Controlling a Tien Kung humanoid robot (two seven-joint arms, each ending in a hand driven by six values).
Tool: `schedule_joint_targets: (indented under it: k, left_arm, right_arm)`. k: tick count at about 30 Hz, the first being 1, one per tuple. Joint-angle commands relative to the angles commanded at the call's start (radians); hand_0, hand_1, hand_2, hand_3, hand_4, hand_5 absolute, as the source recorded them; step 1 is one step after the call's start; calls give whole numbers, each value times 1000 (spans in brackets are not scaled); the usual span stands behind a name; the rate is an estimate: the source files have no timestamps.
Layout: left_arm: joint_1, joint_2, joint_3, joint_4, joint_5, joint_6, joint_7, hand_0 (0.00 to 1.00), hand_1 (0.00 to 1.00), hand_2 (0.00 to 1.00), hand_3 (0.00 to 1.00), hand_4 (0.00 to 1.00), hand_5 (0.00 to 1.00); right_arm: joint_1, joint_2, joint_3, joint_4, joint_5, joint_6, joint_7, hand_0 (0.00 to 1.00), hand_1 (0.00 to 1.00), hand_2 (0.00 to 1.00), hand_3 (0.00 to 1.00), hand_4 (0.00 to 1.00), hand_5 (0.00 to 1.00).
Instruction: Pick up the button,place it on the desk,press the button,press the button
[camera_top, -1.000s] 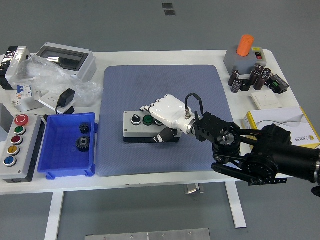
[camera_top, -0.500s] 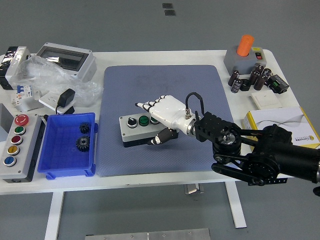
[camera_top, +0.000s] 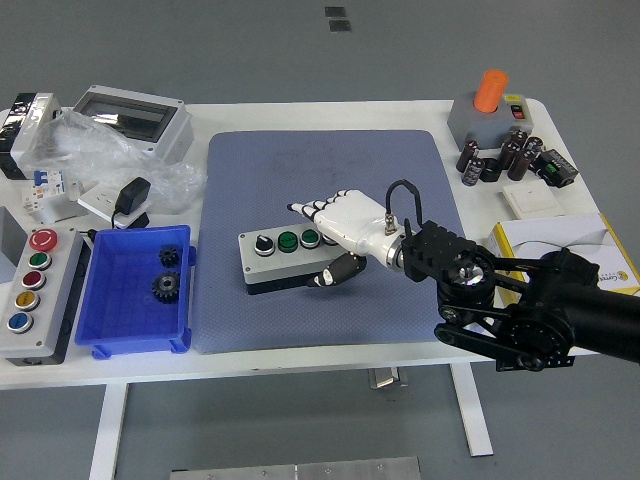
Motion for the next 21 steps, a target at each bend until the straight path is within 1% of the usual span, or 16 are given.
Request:
schedule_joint_targets:
  k: [5, 6, 11, 12, 14, 17, 21]
  left_arm:
    - [4, 0, 6, 1, -8, 1, -4, 640, 630, 583, 562, 438, 2]
    - [4, -1, 6, 1, -9, 1, -5, 640, 629, 584, 565, 435, 2]
    - [5, -1, 9, 1, -12, 1, -8, 640, 629, 584, 565, 435, 2]
    - [5, -1, 10, 1, -14, 1, -8, 640, 630, 584, 563, 435, 2]
    - [6, -1, 11, 2, -14, 1, -9, 640, 630, 584, 563, 435, 2]
    - [6, -2, 10, 2, -12, 1, -8, 640, 630, 584, 563, 435, 2]
    - [7, -2, 9, 2, -11, 2, -9, 640, 630, 584, 564, 436, 2]
  right_arm:
    - [-18, -43, -10, 62, 38, 3, -12, 767, 774, 956, 998, 998, 641]
    - [-20, -47, -12, 69, 44, 2, -13, 744, 760, 951, 998, 998, 663]
    - [-34, -68, -12, 112, 83, -6, -13, 744, 760, 951, 998, 998, 663]
    - [-35, -71, -10, 117, 87, -7, -13, 734, 741, 938, 998, 998, 692]
    - [-37, -77, -5, 127, 95, -13, -11, 734, 741, 938, 998, 998, 692]
    - [-42, -88, 16, 145, 98, -28, -6, 734, 741, 938, 998, 998, 692]
    - [-51, -108, 68, 175, 82, -39, -8, 735, 736, 938, 998, 998, 701]
